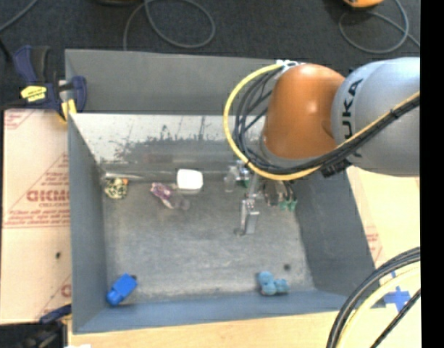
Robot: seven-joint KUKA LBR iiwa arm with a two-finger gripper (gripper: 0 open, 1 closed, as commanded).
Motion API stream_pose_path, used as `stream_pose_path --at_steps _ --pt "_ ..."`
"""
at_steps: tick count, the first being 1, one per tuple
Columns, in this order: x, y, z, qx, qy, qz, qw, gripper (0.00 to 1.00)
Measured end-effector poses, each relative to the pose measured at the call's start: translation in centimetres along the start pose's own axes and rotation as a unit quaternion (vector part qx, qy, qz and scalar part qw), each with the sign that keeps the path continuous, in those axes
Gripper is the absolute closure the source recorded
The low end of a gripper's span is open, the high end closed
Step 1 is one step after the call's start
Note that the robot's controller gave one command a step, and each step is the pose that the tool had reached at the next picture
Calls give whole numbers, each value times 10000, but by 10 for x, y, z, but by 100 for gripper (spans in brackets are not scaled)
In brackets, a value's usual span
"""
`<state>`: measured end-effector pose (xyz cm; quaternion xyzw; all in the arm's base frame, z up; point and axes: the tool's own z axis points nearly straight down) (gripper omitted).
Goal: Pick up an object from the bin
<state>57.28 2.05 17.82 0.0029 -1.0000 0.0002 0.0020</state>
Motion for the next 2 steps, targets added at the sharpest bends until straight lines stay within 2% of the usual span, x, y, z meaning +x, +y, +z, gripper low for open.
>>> stream_pose_path --at_steps 1,2 --pt "-1 0 -5 -2 -37 2 10000 0" --pt "-17 9 4 -3 -46 213 9998 0"
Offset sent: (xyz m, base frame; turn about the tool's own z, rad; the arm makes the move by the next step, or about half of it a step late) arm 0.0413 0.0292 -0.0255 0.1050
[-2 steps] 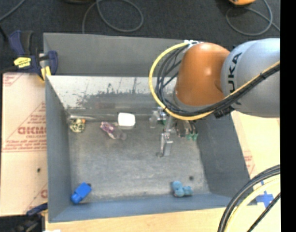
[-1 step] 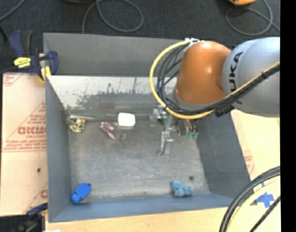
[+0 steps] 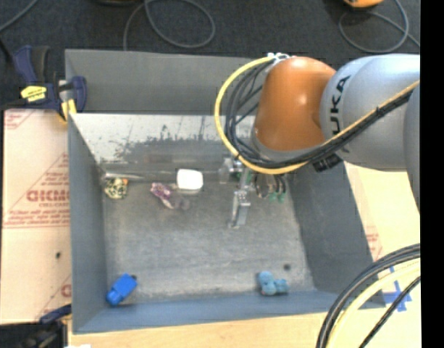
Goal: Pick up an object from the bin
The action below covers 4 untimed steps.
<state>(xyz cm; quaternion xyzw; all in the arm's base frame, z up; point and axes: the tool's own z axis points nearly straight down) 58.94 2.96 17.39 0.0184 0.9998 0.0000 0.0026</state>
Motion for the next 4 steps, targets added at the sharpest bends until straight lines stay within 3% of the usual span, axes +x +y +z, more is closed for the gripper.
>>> stream_pose_path --at_steps 1,2,3,4 --pt "-8 18 12 -5 0 825 9966 0" --pt "-19 43 49 -17 -54 1468 9892 0" --pt "-46 78 91 -6 -14 875 9962 100" --pt "-46 78 91 -4 -15 872 9962 100"
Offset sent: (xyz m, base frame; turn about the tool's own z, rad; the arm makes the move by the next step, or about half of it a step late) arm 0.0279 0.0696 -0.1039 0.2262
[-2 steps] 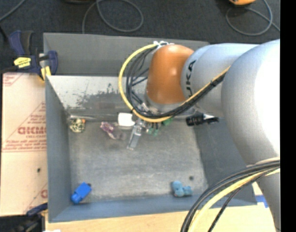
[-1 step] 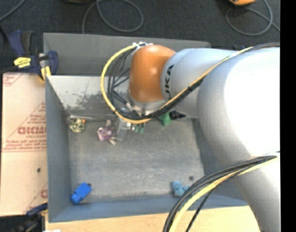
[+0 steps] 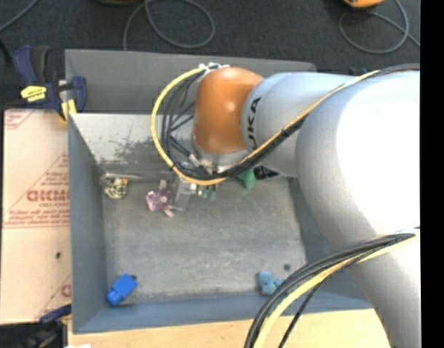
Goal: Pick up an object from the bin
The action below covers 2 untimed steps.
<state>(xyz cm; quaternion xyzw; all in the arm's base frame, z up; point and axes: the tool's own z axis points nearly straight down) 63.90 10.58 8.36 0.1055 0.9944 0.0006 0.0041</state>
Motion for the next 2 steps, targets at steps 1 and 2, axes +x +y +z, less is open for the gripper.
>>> stream_pose_path --at_steps 1,2 --pt "3 5 -113 -4 -19 -136 9999 100" --pt "3 5 -113 -2 -18 -138 9999 100"
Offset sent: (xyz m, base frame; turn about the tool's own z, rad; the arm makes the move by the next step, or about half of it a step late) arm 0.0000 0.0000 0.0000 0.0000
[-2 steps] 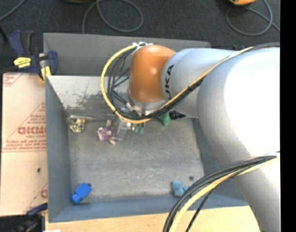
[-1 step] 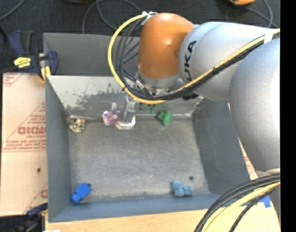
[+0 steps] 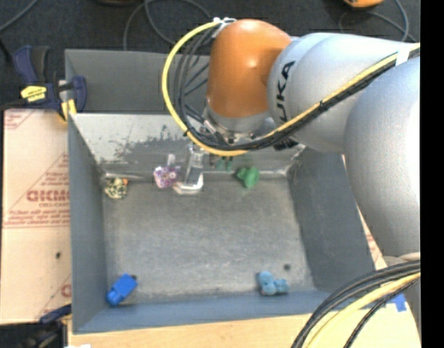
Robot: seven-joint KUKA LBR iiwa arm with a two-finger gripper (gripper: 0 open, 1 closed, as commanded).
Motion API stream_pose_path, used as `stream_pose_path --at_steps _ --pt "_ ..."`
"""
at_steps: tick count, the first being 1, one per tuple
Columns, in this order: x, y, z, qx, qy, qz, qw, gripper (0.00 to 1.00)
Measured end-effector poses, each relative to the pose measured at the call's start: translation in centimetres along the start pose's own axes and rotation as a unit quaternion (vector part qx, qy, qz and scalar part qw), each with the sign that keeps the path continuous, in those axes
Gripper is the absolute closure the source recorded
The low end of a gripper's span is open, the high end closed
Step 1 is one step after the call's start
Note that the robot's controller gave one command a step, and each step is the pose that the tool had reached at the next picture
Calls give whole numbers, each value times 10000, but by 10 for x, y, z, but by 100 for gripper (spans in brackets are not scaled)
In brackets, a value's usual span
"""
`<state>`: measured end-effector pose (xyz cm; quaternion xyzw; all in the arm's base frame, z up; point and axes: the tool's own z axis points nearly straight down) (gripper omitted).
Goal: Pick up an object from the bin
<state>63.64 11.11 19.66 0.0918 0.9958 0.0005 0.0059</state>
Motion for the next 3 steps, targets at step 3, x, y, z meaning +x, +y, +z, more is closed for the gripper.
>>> stream_pose_path --at_steps 3 --pt "-5 9 76 -40 -89 287 9995 100"
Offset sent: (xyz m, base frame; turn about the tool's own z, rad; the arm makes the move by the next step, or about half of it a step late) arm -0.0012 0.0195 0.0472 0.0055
